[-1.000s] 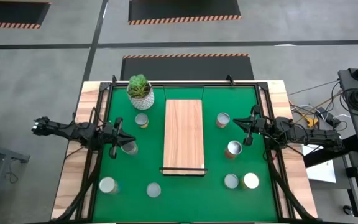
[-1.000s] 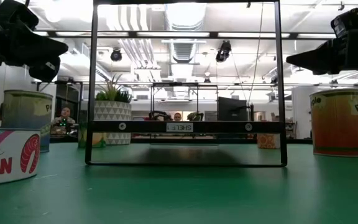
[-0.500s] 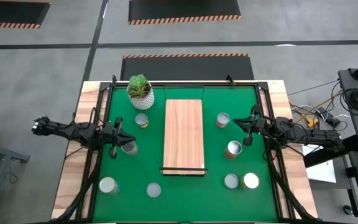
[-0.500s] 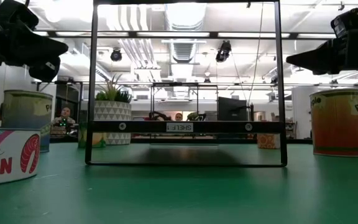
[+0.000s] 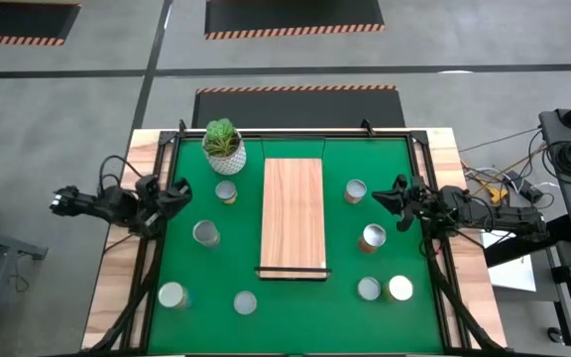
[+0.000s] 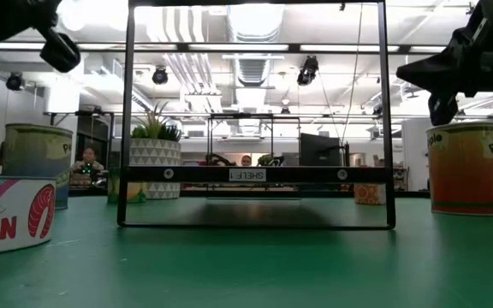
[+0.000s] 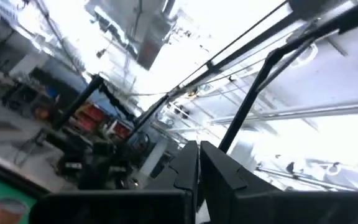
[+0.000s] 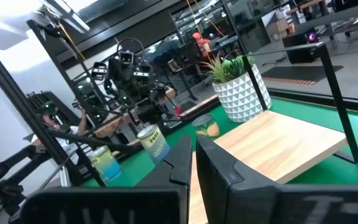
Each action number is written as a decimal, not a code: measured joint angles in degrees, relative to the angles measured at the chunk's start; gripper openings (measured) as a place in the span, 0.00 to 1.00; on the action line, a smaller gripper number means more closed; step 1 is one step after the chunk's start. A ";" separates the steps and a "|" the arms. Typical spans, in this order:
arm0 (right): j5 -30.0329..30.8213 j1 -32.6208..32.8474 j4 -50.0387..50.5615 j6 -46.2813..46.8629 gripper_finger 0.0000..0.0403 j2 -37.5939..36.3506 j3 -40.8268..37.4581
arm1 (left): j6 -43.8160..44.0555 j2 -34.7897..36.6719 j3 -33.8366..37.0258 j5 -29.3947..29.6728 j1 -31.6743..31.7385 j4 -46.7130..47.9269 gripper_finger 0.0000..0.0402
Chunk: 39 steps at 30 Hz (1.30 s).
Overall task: Pick and place cans onto a shelf
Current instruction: Put the canned peas on the shelf
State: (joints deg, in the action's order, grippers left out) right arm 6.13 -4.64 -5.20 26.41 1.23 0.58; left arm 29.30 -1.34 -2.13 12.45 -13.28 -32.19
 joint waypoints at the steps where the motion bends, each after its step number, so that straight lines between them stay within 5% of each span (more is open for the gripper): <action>1: 0.00 0.00 -0.10 0.00 0.03 0.00 0.00 | -1.79 -0.53 0.00 0.01 0.00 -1.08 0.00; 11: 2.61 0.00 -0.77 -2.05 0.03 0.09 0.00 | -6.24 -10.47 -0.61 6.18 0.00 -12.84 0.00; 14: 8.14 -0.08 -5.51 -7.06 0.03 0.11 0.00 | -5.75 -14.82 -2.78 6.14 0.00 -13.11 0.00; 23: 8.60 -0.09 -25.50 -18.55 0.03 3.55 0.03 | -6.10 -29.13 -11.78 4.57 -0.04 -12.85 0.00; 28: 9.03 -1.56 -26.48 -23.43 0.03 9.00 3.36 | -6.12 -35.31 -17.15 4.57 -0.04 -12.29 0.00; 39: 8.43 -3.65 -26.81 -34.22 0.03 29.22 15.44 | -6.12 -44.63 -35.68 4.55 -0.04 19.55 0.00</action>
State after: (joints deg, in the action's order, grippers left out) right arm 14.56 -8.29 -32.01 -7.81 30.45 16.02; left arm 23.18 -45.96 -37.81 16.99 -13.32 -12.63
